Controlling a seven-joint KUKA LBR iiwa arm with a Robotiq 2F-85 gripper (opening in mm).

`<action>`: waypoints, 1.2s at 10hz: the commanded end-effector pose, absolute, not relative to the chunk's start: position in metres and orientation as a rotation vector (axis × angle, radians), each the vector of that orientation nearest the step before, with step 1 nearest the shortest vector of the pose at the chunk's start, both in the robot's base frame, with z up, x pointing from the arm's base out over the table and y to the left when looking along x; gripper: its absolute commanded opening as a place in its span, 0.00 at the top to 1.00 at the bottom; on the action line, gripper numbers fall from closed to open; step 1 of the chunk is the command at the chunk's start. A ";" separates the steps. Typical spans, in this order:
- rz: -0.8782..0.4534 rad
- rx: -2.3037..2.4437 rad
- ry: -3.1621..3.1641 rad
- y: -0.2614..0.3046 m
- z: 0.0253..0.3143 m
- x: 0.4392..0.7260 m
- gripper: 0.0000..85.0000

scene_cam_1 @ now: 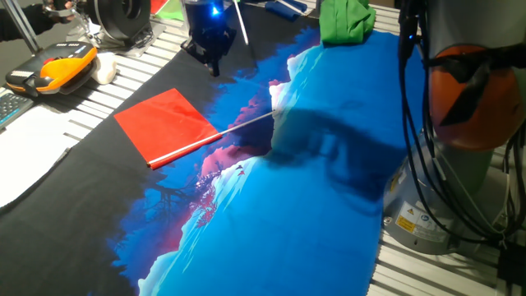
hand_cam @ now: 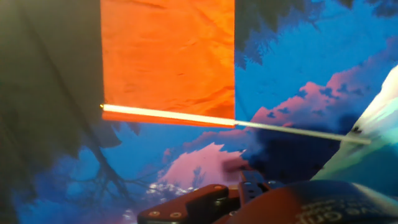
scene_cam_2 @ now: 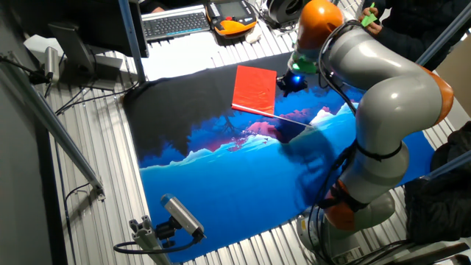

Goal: Wave the flag

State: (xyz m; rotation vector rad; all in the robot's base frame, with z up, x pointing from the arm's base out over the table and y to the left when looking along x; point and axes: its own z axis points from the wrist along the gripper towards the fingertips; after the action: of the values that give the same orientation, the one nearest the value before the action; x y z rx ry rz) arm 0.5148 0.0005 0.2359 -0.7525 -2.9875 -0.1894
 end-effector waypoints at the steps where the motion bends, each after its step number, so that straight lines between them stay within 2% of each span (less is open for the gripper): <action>1: -0.236 -1.218 -2.845 0.000 0.236 0.515 1.00; 5: -0.259 -1.606 -2.660 0.000 0.236 0.515 1.00; 7: -0.191 -1.805 -2.555 0.000 0.236 0.515 1.00; 8: -0.202 -1.818 -2.543 0.000 0.236 0.515 1.00; 9: -0.278 -1.851 -2.505 0.000 0.236 0.515 1.00; 12: -0.283 -2.011 -2.387 0.000 0.236 0.515 1.00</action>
State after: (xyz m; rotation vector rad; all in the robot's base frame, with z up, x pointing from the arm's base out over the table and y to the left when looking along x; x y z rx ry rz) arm 0.5149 0.0006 0.2360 -1.3393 -2.7687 -0.2754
